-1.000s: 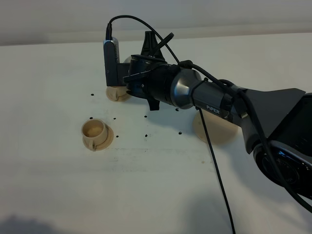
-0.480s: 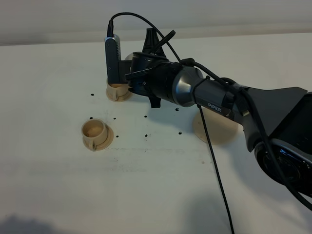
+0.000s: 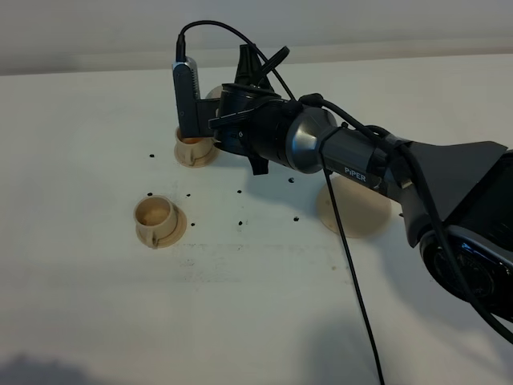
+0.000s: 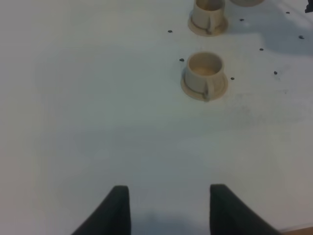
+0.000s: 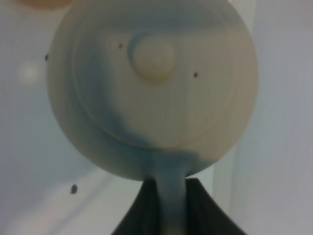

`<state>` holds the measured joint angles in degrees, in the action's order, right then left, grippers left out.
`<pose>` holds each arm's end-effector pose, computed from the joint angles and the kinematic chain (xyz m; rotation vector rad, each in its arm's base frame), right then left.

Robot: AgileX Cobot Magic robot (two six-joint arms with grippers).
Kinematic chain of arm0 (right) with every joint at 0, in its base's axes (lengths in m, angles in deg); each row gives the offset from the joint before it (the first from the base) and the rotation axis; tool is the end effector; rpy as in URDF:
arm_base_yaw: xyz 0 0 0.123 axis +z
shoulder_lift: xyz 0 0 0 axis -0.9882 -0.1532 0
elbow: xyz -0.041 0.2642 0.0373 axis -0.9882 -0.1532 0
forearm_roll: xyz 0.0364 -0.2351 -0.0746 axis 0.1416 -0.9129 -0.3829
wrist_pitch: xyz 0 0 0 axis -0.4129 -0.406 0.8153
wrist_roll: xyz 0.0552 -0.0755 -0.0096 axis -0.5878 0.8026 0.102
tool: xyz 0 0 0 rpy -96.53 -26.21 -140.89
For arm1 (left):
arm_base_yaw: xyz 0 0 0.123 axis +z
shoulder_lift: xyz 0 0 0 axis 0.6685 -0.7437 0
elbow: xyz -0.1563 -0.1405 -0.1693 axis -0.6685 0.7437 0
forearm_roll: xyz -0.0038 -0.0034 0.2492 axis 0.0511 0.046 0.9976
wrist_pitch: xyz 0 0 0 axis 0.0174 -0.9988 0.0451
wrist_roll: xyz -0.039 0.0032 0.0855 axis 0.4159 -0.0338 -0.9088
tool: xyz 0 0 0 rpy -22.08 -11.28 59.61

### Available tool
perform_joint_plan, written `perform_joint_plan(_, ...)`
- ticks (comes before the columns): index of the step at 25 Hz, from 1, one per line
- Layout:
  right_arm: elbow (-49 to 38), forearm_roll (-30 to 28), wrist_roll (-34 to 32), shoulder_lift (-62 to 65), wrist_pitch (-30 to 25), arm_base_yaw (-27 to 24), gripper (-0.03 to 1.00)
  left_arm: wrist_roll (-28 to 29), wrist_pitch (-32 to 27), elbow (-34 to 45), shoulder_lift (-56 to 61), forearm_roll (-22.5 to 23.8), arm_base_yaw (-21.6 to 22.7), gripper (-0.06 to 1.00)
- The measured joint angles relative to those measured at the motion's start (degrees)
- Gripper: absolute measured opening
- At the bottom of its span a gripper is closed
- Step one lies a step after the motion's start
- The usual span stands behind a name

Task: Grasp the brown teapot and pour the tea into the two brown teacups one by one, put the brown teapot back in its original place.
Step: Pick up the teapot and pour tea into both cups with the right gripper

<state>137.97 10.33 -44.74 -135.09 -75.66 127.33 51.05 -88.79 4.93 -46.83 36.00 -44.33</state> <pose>0.3882 0.3294 0.1618 -1.7534 1.6734 -0.8087 0.0086 -0.0076 0.2762 0.1326 2.0352 -0.0783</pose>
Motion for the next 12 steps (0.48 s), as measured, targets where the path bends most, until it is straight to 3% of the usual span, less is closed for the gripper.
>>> perform_joint_plan(12,0.0,-0.8,2.5,0.0,0.4,0.0,0.09,0.0,0.0,0.0,0.0,0.0,0.0,0.36)
